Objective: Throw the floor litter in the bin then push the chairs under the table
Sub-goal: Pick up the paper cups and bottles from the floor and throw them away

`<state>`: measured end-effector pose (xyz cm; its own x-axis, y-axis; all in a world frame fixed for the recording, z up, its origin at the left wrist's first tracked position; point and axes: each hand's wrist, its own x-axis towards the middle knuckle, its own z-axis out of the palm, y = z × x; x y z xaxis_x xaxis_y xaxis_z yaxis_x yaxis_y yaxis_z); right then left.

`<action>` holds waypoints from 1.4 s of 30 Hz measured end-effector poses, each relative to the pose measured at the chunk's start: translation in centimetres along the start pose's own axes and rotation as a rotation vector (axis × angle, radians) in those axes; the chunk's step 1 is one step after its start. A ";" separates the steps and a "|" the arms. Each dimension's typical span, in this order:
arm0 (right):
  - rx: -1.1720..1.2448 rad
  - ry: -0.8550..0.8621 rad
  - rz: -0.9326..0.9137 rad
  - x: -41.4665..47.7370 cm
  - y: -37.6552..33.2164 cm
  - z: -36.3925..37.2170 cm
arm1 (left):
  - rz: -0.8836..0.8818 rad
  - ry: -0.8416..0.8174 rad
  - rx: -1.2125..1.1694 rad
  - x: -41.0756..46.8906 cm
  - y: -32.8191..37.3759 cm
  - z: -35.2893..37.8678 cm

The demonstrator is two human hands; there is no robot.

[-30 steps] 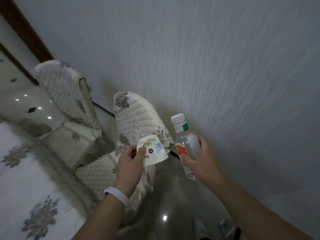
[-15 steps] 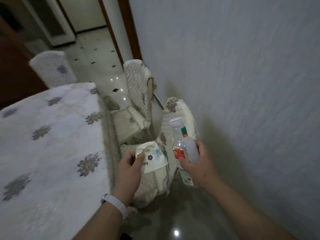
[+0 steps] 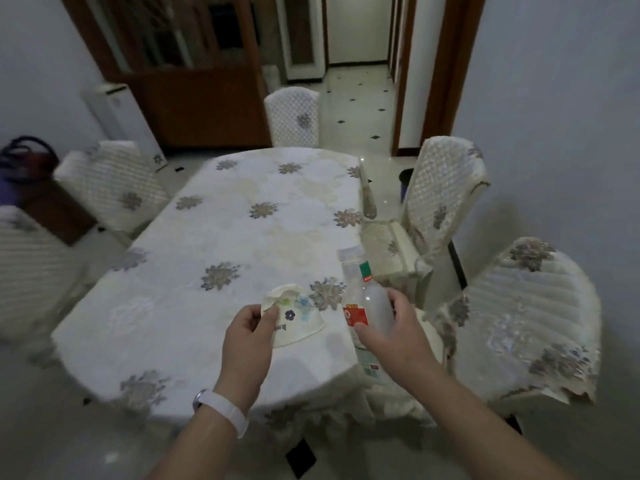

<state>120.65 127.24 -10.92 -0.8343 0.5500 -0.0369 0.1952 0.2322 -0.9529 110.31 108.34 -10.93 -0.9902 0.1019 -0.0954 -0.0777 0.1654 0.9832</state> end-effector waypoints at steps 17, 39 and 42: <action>-0.097 -0.541 -0.224 1.9 -10.7 34.8 | -0.086 0.550 -0.150 6.5 -5.6 -32.1; 0.011 -1.029 -0.215 5.8 -19.1 64.5 | -0.282 0.993 -0.103 13.0 -8.5 -52.6; -0.006 -1.088 -0.220 4.8 -19.9 68.3 | -0.303 1.059 -0.113 13.1 -9.2 -55.9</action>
<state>77.52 70.48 -12.67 -0.8579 -0.5008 -0.1150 -0.0124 0.2439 -0.9697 91.57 53.31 -12.54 -0.5225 -0.8275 -0.2057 -0.2897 -0.0546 0.9556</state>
